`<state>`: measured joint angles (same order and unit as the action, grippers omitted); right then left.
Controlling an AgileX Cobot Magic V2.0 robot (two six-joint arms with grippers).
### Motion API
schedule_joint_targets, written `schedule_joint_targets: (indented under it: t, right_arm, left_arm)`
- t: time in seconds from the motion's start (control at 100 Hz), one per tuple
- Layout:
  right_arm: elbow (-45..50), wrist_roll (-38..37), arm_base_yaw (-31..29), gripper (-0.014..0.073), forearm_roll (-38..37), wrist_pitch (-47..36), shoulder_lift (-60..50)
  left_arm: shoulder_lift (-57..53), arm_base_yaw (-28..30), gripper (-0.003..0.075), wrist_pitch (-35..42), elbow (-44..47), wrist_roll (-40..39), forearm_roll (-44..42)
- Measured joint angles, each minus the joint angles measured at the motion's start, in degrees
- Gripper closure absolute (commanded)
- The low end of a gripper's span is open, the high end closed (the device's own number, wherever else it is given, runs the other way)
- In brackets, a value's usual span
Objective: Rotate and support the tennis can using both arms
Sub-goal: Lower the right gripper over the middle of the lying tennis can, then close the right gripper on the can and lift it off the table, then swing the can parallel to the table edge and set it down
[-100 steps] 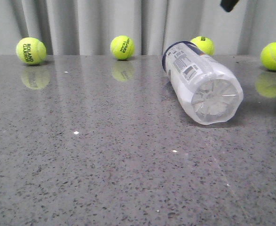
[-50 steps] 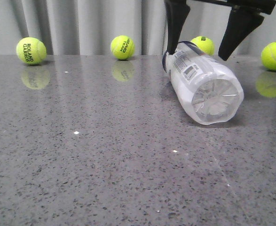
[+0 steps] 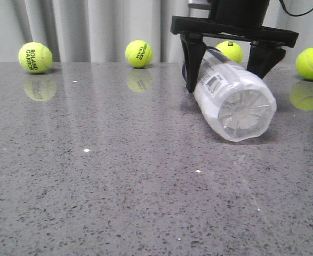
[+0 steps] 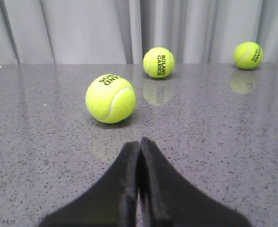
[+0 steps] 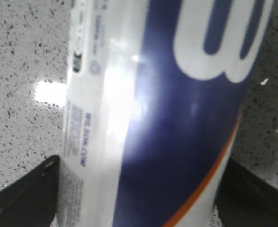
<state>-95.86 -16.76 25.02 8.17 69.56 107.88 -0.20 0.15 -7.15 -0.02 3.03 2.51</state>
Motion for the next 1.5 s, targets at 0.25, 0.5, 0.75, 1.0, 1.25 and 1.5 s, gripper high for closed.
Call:
schedule_joint_targets:
  t: [0.25, 0.5, 0.75, 1.0, 1.25, 1.5]
  right_arm:
    - [0.0, 0.0, 0.0, 0.0225, 0.0, 0.0, 0.0]
    - [-7.3, 5.5, 0.5, 0.0225, 0.0, 1.3, 0.1]
    - [-17.6, 32.2, 4.9, 0.0233, -0.1, 1.5, 0.1]
    - [-18.1, 62.6, 8.2, 0.0233, 0.0, 1.9, 0.1]
    - [-18.1, 74.3, 9.4, 0.0233, 0.0, 1.9, 2.3]
    - [-18.1, 77.5, 10.3, 0.0233, -0.9, 1.9, 6.1]
  left_arm:
    - [0.0, 0.0, 0.074, 0.0, 0.0, 0.0, 0.0]
    - [0.0, 0.0, 0.074, 0.0, 0.0, 0.0, 0.0]
    - [0.0, 0.0, 0.074, 0.0, 0.0, 0.0, 0.0]
    - [0.0, 0.0, 0.074, 0.0, 0.0, 0.0, 0.0]
    - [0.0, 0.0, 0.074, 0.0, 0.0, 0.0, 0.0]
    - [0.0, 0.0, 0.074, 0.0, 0.0, 0.0, 0.0]
